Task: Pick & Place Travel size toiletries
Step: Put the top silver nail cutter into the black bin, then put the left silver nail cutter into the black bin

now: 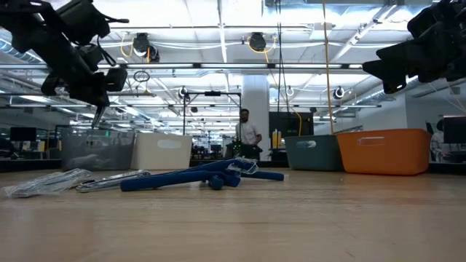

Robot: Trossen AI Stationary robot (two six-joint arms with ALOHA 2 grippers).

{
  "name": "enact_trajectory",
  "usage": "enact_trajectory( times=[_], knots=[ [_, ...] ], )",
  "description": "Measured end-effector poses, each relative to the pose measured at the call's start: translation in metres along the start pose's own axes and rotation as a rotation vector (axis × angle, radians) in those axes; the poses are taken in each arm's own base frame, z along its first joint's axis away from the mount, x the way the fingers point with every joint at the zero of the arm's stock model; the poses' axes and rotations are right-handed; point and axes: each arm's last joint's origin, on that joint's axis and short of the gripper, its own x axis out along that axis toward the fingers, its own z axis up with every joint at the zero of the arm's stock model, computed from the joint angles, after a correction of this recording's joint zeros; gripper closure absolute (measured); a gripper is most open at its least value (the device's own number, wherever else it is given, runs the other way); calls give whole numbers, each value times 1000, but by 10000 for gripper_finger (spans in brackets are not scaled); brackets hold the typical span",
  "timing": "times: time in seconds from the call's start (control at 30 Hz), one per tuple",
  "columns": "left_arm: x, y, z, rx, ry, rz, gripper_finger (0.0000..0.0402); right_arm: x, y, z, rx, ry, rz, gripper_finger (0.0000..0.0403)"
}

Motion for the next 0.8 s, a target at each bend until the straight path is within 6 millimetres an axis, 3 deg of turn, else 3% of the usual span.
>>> enact_trajectory(
  times=[0.57,0.67,0.8],
  knots=[
    [1,-2,-1,6,16,-11,258,0,0,0,0,0,0,211],
    [0,-7,-1,32,80,-150,253,0,0,0,0,0,0,211],
    [-11,-25,9,139,168,-569,259,0,0,0,0,0,0,211]
  ],
)
